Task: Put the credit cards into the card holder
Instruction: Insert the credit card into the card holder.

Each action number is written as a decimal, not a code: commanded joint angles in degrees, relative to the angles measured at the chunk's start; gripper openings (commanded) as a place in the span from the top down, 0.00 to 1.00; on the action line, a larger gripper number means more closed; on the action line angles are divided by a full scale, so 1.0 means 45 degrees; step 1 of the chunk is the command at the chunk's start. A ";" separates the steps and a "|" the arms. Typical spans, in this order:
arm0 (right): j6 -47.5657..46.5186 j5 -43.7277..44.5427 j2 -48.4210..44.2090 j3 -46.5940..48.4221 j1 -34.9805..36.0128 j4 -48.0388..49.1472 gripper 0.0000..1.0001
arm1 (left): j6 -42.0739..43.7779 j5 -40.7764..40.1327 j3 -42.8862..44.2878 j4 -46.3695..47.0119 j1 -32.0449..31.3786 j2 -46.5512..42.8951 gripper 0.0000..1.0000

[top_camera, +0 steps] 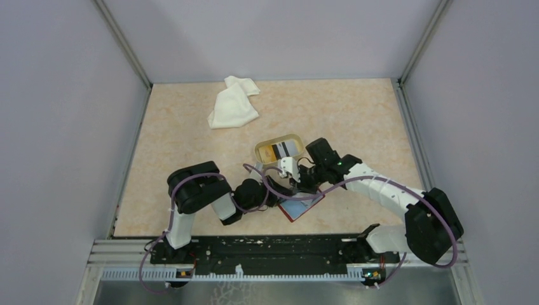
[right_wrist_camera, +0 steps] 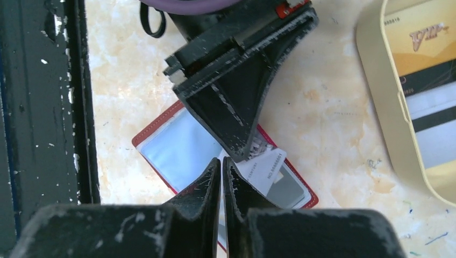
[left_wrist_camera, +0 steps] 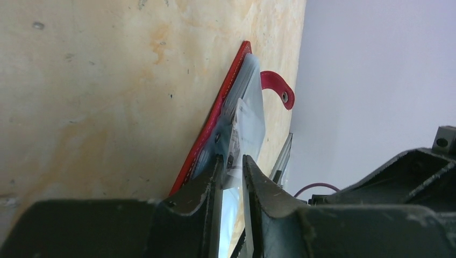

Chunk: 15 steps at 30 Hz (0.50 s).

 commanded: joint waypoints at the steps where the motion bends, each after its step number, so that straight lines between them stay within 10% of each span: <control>1: 0.0800 -0.0210 -0.0080 0.0491 -0.0610 0.0337 0.95 | 0.0482 0.0642 -0.0202 0.0094 0.0148 0.0289 0.75; 15: 0.1909 0.2499 0.0951 0.0534 -0.1559 0.1062 0.94 | 0.2020 0.1298 0.0662 -0.2636 0.0260 -0.0400 0.87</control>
